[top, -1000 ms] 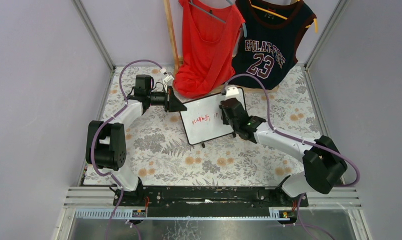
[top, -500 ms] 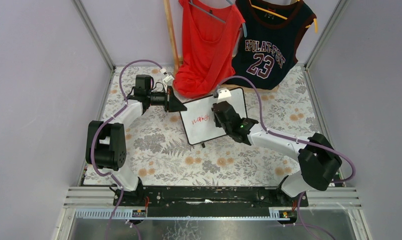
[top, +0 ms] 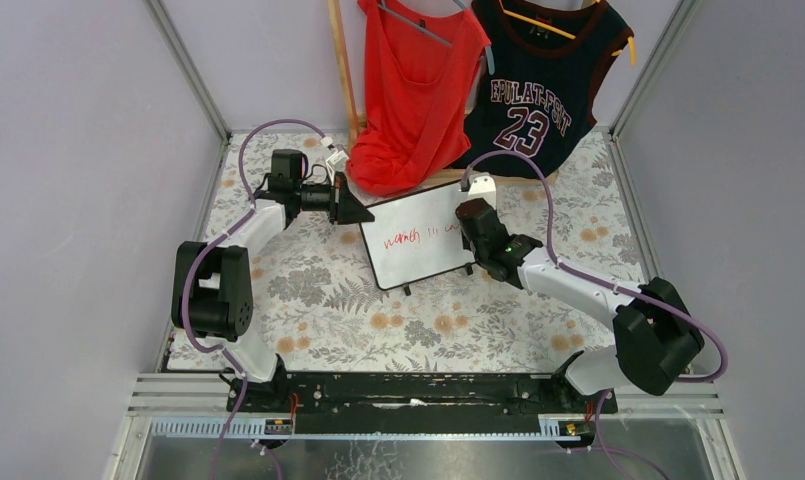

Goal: Erase the whiteboard

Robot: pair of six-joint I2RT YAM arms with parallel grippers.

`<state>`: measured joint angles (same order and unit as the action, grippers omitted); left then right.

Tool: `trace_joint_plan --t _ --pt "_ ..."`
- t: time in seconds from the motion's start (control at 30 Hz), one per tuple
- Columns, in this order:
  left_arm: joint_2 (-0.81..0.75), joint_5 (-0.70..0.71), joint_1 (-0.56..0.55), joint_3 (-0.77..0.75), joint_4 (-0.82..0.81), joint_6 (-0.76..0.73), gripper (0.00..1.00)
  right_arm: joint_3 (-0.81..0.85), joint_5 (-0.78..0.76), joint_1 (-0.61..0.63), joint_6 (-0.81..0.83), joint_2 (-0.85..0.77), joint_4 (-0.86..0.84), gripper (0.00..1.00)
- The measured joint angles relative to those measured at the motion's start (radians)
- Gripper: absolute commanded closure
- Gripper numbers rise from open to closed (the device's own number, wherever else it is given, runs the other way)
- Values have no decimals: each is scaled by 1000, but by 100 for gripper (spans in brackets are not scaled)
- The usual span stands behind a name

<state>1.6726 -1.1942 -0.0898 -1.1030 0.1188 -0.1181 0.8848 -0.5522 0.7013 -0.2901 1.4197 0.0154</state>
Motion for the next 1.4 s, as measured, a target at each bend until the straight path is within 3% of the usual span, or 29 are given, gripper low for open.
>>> trace_joint_plan --t 0.57,0.77,1.07,1.4 --pt "0 0 0 0 2 -3 100 66 68 183 -27 100 -33 100" --pt "-6 1 0 0 11 -12 100 66 58 162 -28 100 -31 100" --pt "-7 6 0 0 13 -15 100 -17 63 19 -26 53 -36 100" --pt "-8 6 0 0 19 -19 100 -32 18 -5 2 42 -27 100"
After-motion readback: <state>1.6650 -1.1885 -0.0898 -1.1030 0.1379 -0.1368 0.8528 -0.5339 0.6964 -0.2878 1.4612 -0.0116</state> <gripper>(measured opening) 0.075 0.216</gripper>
